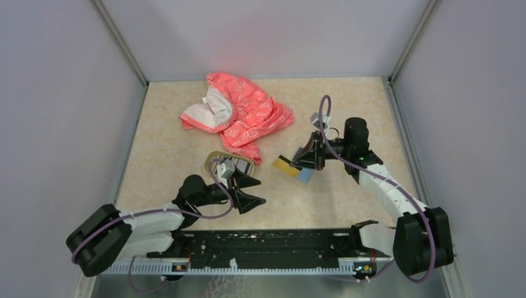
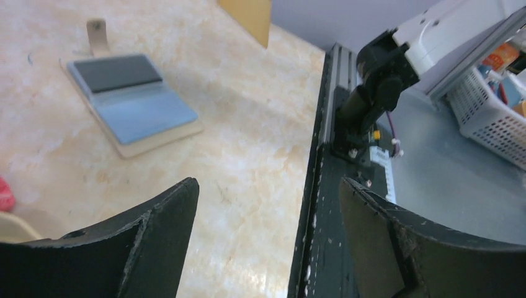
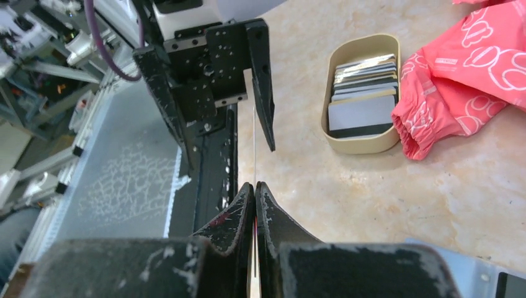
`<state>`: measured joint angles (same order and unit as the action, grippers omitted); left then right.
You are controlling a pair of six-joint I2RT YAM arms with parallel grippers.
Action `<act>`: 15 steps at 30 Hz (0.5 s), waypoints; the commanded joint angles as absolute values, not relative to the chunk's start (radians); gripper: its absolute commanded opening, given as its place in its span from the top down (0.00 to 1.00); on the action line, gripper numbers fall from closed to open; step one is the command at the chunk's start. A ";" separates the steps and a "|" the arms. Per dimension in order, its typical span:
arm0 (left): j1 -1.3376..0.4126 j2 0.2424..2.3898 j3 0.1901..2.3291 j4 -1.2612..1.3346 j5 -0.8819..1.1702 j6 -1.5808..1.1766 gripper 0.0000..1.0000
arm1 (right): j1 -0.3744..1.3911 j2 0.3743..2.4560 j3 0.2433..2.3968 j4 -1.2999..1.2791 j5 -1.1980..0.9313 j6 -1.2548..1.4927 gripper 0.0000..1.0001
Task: Put the credit cards into the card holder
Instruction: Insert the credit card into the card holder.
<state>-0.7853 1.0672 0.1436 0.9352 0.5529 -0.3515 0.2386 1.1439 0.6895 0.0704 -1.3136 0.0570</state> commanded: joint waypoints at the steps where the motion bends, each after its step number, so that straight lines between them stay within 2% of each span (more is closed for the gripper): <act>1: -0.836 1.150 0.167 1.329 0.436 -0.418 0.11 | 0.220 1.138 0.659 0.497 -1.290 0.447 1.00; 5: -0.870 1.308 0.205 1.512 0.358 -0.485 0.11 | 0.219 1.167 0.623 0.655 -1.291 0.593 1.00; 10: -0.895 1.541 0.258 1.782 0.301 -0.559 0.13 | 0.219 1.178 0.618 0.669 -1.295 0.615 1.00; 15: -0.914 1.634 0.353 1.791 0.303 -0.584 0.16 | 0.219 1.180 0.617 0.672 -1.303 0.613 1.00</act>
<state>-0.8955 1.5913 0.2832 1.5047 0.3305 -0.5362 0.2260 1.1759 0.6140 0.5934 -1.2930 0.5797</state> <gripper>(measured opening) 0.845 0.007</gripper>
